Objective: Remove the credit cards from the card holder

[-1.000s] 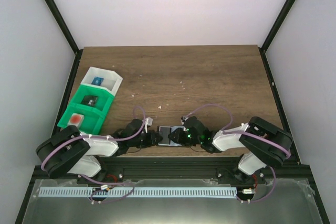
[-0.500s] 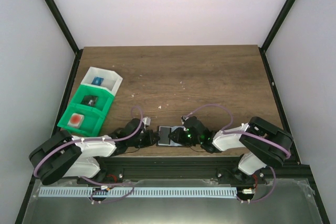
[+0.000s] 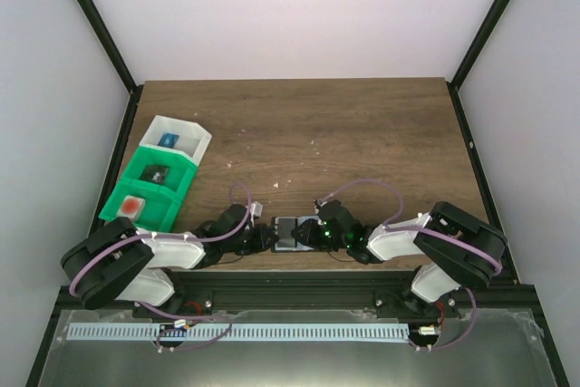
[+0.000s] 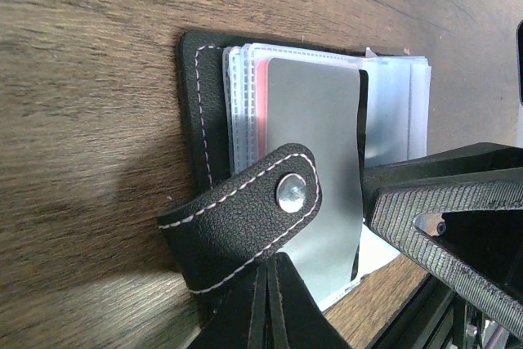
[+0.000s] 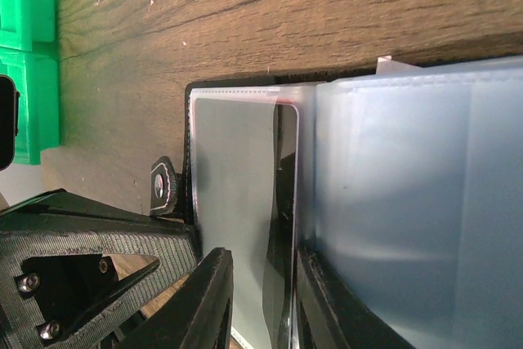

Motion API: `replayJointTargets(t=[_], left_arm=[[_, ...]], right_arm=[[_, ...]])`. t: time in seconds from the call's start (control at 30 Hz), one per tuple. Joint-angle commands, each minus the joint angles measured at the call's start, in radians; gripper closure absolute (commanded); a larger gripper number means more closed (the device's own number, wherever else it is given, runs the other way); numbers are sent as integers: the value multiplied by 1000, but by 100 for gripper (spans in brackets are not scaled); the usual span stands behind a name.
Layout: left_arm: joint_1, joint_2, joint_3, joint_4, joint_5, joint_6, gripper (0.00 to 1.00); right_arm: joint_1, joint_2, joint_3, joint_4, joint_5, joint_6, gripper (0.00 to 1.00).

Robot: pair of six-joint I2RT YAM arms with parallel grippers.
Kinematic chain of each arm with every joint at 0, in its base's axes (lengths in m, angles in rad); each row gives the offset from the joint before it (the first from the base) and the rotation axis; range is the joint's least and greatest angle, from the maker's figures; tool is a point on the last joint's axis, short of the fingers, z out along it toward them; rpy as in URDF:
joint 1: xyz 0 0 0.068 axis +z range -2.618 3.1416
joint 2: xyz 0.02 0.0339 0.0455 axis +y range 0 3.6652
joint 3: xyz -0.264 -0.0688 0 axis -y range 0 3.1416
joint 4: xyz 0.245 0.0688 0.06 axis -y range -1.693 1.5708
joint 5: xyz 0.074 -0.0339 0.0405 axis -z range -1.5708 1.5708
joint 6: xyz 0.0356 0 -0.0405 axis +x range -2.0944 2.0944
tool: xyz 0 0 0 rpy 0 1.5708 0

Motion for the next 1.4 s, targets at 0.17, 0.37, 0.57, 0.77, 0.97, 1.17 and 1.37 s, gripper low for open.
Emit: replayJointTargets(t=[0.17,0.37,0.57,0.77,0.97,1.17,1.37], left_arm=[[-23,31,-14,-35,-13,9,100],[-22,43,-18,-35,-15,6,100],[-25,42,-11,-52,-17,10,100],[-24,35,-3,-107,-42,18,100],[-26,27,-11,-118,-51,20,100],[-23,30,-12,-124,-56,18,100],[-26,1,-3,-150,-60,11,100]], right_arm=[[-10,-9,-65,130,-2,-14,90],[-23,-5,-111,295,-76,-25,98],[-30,6,-110,310,-100,-28,100],[-67,2,-161,332,-124,-29,100],[-90,-26,-197,330,-132,-44,99],[-99,-61,-210,301,-118,-51,99],[-133,-148,-246,232,-113,-65,100]])
